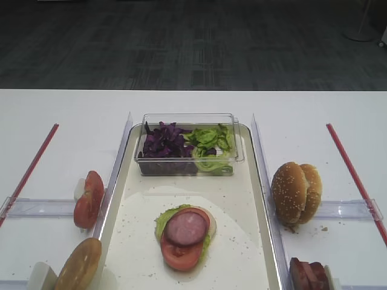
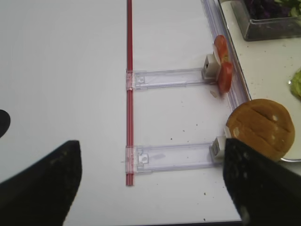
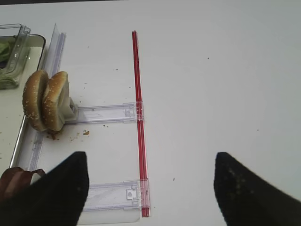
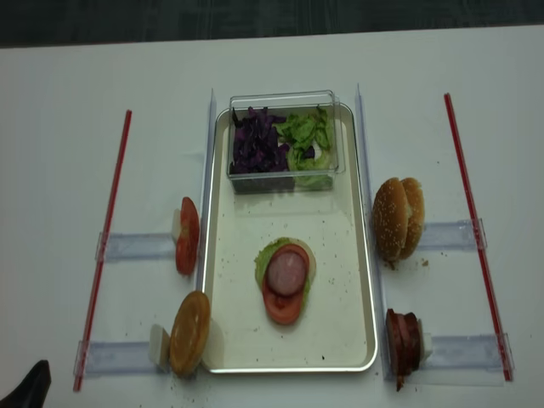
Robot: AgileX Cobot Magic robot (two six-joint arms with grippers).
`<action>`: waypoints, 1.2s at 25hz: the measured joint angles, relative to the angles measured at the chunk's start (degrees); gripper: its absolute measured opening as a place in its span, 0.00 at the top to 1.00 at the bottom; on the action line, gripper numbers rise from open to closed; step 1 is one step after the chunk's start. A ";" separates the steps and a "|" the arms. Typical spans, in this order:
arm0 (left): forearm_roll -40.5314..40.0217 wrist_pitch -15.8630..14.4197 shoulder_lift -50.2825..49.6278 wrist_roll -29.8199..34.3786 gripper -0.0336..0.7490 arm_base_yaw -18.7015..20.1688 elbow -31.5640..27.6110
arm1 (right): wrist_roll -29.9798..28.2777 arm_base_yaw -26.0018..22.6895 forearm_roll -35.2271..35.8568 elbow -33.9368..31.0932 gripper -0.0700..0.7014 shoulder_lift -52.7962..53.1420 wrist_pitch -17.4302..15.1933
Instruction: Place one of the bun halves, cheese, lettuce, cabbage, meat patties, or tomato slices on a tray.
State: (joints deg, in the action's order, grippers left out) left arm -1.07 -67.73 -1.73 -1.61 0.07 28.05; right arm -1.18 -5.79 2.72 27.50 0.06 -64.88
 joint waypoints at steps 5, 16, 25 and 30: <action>0.00 0.00 0.00 0.00 0.24 0.00 0.00 | 0.08 1.57 -0.22 0.00 0.17 0.74 0.00; 0.00 0.00 0.00 0.00 0.24 0.00 0.00 | 1.18 3.88 -0.83 0.00 0.17 0.87 0.00; 0.00 0.00 0.00 0.00 0.24 0.00 0.00 | 1.18 3.88 -0.92 0.00 0.17 0.87 0.00; 0.00 0.00 0.00 0.00 0.24 0.00 0.00 | 1.18 3.88 -0.92 0.00 0.17 0.87 0.00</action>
State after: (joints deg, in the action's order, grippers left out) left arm -1.07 -67.73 -1.73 -1.61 0.07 28.05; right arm 0.00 -1.91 1.80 27.50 0.93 -64.88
